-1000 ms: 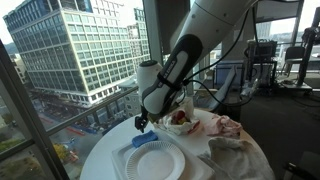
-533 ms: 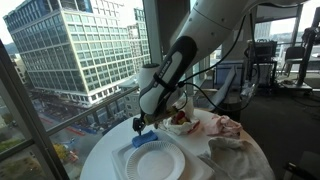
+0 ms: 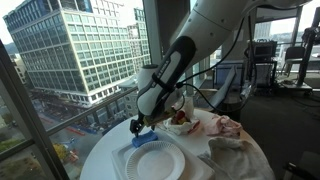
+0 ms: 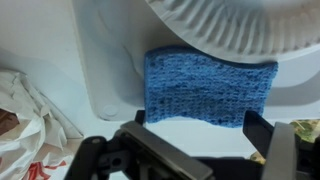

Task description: Clean the plate with the blue sponge

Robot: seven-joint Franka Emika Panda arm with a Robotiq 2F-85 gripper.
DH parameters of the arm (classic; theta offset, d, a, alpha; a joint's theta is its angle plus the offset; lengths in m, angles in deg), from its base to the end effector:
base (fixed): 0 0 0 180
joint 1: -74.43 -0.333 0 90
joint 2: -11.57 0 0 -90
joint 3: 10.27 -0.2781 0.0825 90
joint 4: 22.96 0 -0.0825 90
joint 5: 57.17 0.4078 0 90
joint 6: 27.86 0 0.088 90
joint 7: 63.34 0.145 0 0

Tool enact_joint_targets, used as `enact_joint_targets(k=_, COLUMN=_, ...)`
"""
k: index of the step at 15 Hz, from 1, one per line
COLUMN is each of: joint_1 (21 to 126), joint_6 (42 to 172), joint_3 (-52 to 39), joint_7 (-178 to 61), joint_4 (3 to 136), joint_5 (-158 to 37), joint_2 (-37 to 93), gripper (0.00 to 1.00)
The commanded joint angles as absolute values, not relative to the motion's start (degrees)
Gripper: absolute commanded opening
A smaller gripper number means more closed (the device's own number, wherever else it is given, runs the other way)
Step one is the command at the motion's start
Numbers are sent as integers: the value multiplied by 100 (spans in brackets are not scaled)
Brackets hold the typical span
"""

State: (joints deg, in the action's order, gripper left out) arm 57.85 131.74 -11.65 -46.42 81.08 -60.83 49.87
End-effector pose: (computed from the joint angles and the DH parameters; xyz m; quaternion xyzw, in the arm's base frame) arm 0.6450 0.2109 0.1154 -0.9881 -0.0332 -0.1459 0.0369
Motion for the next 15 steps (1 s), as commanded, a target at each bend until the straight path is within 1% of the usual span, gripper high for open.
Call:
enact_joint_targets(k=1, joint_1=5699, joint_6=12829, joint_3=-1255, joint_7=-5376, joint_4=8109, joint_5=-6396, joint_2=4710, gripper=100)
enact_joint_targets(k=7, joint_1=6170, joint_6=11882, joint_3=-1838, joint_7=-7157, joint_4=7967, joint_5=-6545, joint_2=4382, gripper=100)
enact_joint_targets(k=10, joint_1=6382, joint_6=11409, joint_3=-1948, joint_7=-8062, joint_4=7906, joint_5=-6656, joint_2=4387, gripper=100)
enact_joint_targets(k=15, joint_1=6639, joint_6=11532, joint_3=-2055, joint_7=-9420, joint_4=8009, joint_5=-7045, joint_2=4579, gripper=100)
